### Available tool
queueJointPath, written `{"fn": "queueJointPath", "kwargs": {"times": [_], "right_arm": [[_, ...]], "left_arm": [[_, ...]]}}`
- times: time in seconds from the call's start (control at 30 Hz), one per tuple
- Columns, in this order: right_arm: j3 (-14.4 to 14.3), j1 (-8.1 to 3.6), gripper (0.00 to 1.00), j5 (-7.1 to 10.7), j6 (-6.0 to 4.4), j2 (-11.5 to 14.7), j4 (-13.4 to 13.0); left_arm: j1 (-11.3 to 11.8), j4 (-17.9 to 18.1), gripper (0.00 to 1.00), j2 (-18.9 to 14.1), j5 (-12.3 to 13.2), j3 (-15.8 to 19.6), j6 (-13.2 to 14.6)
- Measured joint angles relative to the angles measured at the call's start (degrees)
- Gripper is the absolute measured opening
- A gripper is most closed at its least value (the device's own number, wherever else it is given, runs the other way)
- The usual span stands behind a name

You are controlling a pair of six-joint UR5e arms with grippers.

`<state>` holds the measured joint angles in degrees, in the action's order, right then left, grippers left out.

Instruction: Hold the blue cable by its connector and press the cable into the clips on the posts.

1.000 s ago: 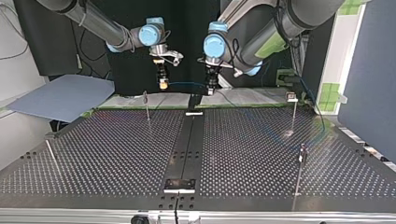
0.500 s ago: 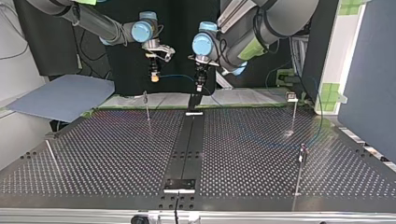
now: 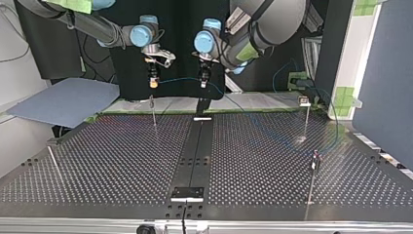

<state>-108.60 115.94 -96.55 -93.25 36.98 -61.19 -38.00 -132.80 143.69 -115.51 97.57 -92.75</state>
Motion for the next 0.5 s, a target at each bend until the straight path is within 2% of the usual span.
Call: {"fn": "queueJointPath", "kwargs": {"times": [0.27,0.5], "right_arm": [[0.0,-2.53,0.0,0.43,0.33,-2.69,-1.49],[0.02,-5.93,0.0,2.93,0.31,-3.1,-3.15]], "left_arm": [[-1.89,0.26,0.0,4.31,-1.27,-2.91,-0.97],[-3.61,-1.3,0.0,7.67,-1.78,-5.85,-1.52]]}}
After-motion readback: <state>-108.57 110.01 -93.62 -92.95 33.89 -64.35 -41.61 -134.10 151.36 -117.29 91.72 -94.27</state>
